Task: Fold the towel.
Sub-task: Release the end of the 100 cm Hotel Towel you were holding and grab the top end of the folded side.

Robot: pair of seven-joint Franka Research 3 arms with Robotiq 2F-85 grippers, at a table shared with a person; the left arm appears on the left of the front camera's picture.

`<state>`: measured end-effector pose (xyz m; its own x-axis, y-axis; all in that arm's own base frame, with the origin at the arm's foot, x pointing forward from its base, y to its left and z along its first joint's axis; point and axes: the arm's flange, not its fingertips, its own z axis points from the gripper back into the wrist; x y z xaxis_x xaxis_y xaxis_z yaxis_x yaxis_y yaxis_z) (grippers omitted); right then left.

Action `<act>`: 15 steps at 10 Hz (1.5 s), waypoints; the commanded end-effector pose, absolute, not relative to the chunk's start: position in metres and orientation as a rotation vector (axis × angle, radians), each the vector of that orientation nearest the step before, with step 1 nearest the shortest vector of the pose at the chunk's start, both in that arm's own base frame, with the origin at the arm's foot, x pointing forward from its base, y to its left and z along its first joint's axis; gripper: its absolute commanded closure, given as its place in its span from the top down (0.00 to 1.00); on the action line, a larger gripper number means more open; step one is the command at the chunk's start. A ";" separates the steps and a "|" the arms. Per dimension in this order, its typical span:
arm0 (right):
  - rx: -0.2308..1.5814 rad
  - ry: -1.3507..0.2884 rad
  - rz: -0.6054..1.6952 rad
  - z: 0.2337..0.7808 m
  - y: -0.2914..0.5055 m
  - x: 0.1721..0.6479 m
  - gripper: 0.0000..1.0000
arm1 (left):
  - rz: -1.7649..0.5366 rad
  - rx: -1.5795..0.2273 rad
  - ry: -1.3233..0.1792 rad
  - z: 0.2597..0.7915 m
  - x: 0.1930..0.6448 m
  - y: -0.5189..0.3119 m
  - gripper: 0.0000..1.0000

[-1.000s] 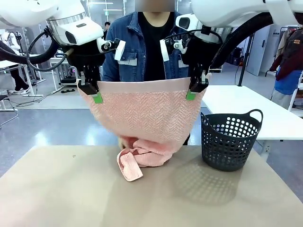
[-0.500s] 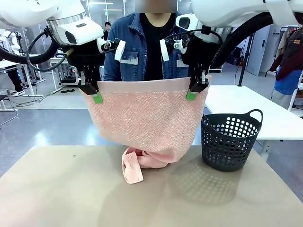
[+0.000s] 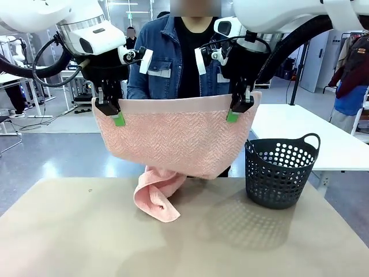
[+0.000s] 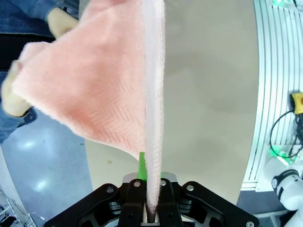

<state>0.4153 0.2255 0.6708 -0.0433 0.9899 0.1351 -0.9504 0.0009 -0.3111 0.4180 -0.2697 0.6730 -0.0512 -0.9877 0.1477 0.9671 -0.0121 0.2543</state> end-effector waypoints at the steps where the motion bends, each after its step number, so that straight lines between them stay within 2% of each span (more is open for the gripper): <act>1: -0.141 -0.359 1.575 0.671 0.225 0.415 0.00 | -1.601 0.085 -0.326 0.675 0.418 -0.269 0.00; 15: -0.141 -0.359 1.575 0.671 0.225 0.415 0.00 | -1.601 0.085 -0.326 0.675 0.418 -0.269 0.00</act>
<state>0.4153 0.2255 0.6709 -0.0434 0.9899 0.1351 -0.9504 0.0008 -0.3110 0.4179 -0.2697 0.6730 -0.0512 -0.9877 0.1476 0.9671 -0.0122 0.2542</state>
